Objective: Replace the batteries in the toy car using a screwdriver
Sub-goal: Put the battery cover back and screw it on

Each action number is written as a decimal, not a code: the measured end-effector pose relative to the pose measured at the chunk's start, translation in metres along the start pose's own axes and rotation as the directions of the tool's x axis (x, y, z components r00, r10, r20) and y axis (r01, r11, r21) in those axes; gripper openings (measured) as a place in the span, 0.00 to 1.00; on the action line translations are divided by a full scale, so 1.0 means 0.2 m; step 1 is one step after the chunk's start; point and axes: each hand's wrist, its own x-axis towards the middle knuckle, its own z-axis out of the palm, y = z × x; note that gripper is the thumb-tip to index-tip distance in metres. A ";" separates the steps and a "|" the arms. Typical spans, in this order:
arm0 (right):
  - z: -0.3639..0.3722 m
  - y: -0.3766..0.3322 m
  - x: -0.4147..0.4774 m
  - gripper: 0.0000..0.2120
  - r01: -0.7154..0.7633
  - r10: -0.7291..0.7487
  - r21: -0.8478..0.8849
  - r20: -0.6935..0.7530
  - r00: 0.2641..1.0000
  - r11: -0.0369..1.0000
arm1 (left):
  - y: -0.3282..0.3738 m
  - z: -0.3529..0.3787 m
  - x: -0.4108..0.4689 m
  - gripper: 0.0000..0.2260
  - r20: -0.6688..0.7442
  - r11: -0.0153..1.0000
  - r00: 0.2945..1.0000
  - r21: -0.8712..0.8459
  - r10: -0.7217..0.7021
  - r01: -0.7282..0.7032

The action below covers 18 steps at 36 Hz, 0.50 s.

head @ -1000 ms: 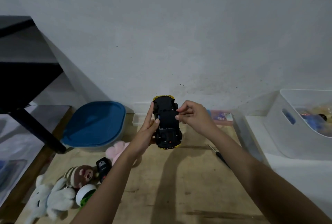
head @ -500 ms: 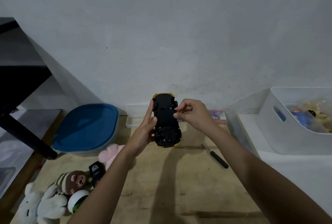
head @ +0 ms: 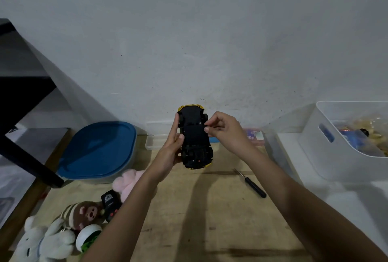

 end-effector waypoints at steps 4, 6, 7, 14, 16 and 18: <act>-0.01 0.00 0.01 0.11 -0.013 0.013 0.024 0.009 1.000 1.000 | 0.00 -0.01 0.01 0.22 0.006 1.000 1.000 0.017 0.007 -0.007; -0.01 0.01 0.01 0.11 -0.019 0.019 0.029 0.009 1.000 0.999 | 0.00 -0.01 0.01 0.22 0.011 1.000 1.000 0.016 0.009 -0.009; -0.02 0.01 0.01 0.11 -0.020 0.020 0.030 0.009 1.000 0.999 | 0.01 -0.01 0.01 0.21 0.011 1.000 1.000 0.018 0.009 -0.009; -0.03 0.00 0.01 0.11 -0.023 0.022 0.032 0.026 0.999 0.999 | 0.01 0.00 0.02 0.21 0.005 1.000 1.000 0.021 0.005 -0.005; -0.03 0.01 0.01 0.11 -0.027 0.026 0.031 0.036 0.999 0.999 | 0.01 0.00 0.01 0.21 0.008 1.000 1.000 0.020 0.003 -0.003; -0.03 0.00 0.01 0.11 -0.030 0.029 0.029 0.042 0.999 0.999 | 0.01 0.00 0.01 0.21 0.010 1.000 1.000 0.020 0.000 0.000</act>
